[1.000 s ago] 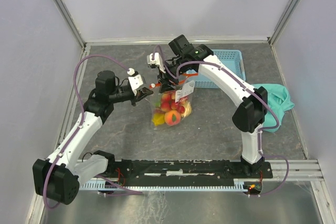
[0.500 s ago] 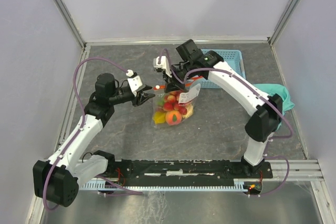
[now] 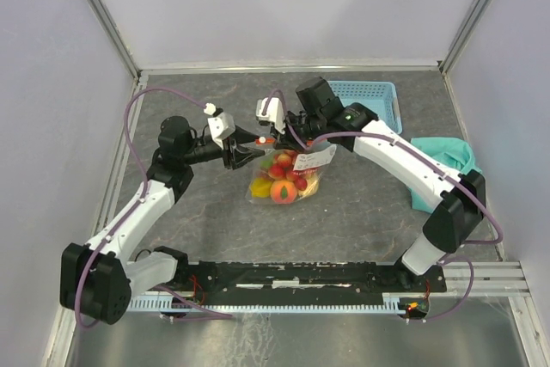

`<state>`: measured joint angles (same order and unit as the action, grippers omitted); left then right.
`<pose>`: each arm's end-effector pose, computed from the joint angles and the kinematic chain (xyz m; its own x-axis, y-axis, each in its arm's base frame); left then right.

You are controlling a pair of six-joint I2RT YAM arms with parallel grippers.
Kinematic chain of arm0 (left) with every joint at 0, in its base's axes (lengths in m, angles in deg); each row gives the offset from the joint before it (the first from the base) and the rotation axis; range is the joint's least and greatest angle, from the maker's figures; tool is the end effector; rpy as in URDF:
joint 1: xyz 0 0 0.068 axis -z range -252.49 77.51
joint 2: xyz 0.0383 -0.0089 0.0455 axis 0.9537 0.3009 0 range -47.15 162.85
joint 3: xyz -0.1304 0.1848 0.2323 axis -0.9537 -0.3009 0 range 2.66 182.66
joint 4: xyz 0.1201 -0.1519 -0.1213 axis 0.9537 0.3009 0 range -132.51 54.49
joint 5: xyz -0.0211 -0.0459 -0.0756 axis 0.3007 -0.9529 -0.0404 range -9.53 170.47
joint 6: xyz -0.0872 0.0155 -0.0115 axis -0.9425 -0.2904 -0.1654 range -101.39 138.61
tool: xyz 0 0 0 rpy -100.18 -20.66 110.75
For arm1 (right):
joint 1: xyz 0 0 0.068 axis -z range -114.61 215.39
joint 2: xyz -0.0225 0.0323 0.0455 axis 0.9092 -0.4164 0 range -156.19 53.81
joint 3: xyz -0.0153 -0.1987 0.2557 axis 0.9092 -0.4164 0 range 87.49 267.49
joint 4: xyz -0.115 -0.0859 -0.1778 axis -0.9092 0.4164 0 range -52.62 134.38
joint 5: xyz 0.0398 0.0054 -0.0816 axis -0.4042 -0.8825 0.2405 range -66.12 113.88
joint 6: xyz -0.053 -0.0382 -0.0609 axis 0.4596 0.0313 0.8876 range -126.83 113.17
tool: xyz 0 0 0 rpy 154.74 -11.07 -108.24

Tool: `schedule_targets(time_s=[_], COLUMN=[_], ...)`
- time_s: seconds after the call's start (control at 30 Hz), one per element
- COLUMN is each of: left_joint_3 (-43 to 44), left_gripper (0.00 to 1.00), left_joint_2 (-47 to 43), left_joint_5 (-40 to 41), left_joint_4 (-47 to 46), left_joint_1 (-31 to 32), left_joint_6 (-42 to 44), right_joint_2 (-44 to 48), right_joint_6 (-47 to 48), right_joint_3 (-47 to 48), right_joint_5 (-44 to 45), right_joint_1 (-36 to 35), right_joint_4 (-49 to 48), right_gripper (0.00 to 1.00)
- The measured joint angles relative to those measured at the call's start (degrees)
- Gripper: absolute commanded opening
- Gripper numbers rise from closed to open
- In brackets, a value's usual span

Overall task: Place the food in the zip-top bag and seal the zipper
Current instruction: Zip the zipper food storage bag at the center of the board.

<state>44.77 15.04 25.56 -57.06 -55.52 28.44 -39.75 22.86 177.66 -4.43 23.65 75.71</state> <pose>0.1806 -0.1232 0.3666 0.0708 0.0809 -0.9942 0.9486 0.3027 0.0922 0.2434 0.2678 0.3813 -0.0101 -0.5935 -0.8048 -0.9846 0.1464 -0.0957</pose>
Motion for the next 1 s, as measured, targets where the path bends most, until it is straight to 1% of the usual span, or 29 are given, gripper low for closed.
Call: schedule_targets(time_s=[0.03, 0.23, 0.3, 0.4, 0.67, 0.83, 1.0], left_joint_3=[0.0, 0.0, 0.0, 0.0, 0.1, 0.8, 2.2], left_gripper=[0.49, 0.38, 0.38, 0.43, 0.43, 0.37, 0.34], left_joint_2=[0.9, 3.9, 4.6, 5.2, 5.9, 7.3, 9.1], left_joint_5=[-0.9, -2.3, -2.3, -2.0, 0.4, 0.8, 0.8], left_joint_4=[-1.6, -4.0, -4.1, -4.1, -4.0, -4.0, -4.3], left_joint_1=[0.3, 1.1, 1.1, 1.2, 1.2, 1.2, 1.2], left_joint_6=[-1.7, -5.1, -5.7, -6.5, -7.9, -8.3, -8.9], right_joint_2=[0.3, 1.8, 2.4, 3.4, 4.3, 4.3, 4.3], right_joint_6=[-0.3, -1.4, -1.5, -1.6, -2.0, -2.0, -2.0], right_joint_3=[-1.0, -4.4, -5.4, -6.6, -7.6, -7.6, -7.9], right_joint_5=[1.2, 5.5, 6.6, 8.2, 10.1, 10.3, 10.1], right_joint_1=[-0.4, -1.6, -1.7, -1.8, -1.8, -1.8, -1.8], right_joint_4=[-1.6, -6.4, -7.8, -9.2, -11.3, -11.8, -11.9], right_gripper=[0.01, 0.01, 0.01, 0.01, 0.02, 0.03, 0.03])
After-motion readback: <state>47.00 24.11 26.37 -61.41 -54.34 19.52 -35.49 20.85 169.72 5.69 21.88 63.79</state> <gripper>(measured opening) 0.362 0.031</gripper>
